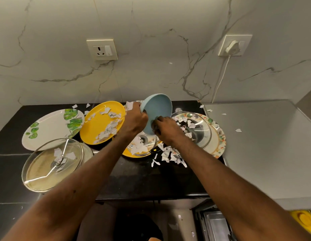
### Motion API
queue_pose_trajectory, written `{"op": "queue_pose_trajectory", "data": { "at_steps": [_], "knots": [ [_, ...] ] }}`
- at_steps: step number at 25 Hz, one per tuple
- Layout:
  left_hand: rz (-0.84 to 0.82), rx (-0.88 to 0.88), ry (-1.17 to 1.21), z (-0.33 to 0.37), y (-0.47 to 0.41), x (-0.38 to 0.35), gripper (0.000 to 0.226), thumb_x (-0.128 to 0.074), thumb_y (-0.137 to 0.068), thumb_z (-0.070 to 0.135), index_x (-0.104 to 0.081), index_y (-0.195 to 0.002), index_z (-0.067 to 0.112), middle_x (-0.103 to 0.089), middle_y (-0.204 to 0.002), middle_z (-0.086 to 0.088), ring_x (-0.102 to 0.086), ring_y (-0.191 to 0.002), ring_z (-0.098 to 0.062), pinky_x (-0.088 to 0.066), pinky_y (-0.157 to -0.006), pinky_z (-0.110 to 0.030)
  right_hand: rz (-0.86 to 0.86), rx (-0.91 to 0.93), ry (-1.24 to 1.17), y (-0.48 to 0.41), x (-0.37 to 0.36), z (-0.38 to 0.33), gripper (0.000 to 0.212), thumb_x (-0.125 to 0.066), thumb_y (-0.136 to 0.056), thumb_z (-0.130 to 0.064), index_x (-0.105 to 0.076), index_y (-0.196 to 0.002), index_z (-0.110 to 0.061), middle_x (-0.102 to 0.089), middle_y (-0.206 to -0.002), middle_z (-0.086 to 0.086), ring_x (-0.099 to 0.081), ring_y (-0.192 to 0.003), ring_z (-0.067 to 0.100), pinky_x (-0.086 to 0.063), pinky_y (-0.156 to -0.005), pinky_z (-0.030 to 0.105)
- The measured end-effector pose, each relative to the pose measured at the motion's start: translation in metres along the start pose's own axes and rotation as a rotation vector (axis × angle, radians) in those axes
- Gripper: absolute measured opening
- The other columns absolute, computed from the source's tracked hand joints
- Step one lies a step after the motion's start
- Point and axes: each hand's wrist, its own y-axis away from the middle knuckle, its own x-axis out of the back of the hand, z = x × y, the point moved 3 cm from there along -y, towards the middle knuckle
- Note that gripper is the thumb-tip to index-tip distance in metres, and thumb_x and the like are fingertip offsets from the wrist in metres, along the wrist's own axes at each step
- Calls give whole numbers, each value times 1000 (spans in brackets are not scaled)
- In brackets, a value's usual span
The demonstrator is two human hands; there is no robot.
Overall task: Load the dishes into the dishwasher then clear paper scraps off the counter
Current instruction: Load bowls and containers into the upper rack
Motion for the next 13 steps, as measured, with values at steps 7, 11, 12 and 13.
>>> {"op": "queue_pose_trajectory", "data": {
  "at_steps": [7, 11, 12, 13],
  "knots": [
    [48, -150, -115, 12, -6, 2, 34, -57, -101, 18, -49, -131, 4, -65, -116, -21, -58, -87, -21, -47, -64, -27, 102, -40, -39, 10, 16, 22, 44, -64, -101, -33, -56, -142, -21, -60, -143, 7, -54, -129, 27, -43, -113, 45],
    [18, -204, -97, 24, -7, -13, 35, -57, -99, 16, -51, -131, 4, -66, -114, -20, -62, -91, -26, -49, -67, -31, 8, -57, -13, 17, 13, 33, 39, -62, -102, -35, -60, -139, -22, -64, -140, 5, -58, -127, 27, -47, -110, 47],
    [11, -202, -93, 27, -7, -17, 35, -57, -99, 17, -51, -131, 4, -66, -114, -20, -64, -93, -29, -51, -68, -33, 26, -79, 2, 22, 12, 39, 30, -62, -101, -32, -67, -129, -20, -69, -129, 4, -63, -118, 25, -51, -104, 44],
    [13, -207, -94, 29, -7, -19, 35, -58, -99, 16, -52, -132, 5, -66, -115, -19, -65, -95, -31, -52, -69, -34, 71, -122, -3, 27, 10, 47, 24, -62, -101, -31, -72, -119, -19, -72, -117, 3, -65, -107, 22, -54, -95, 42]
  ]
}}
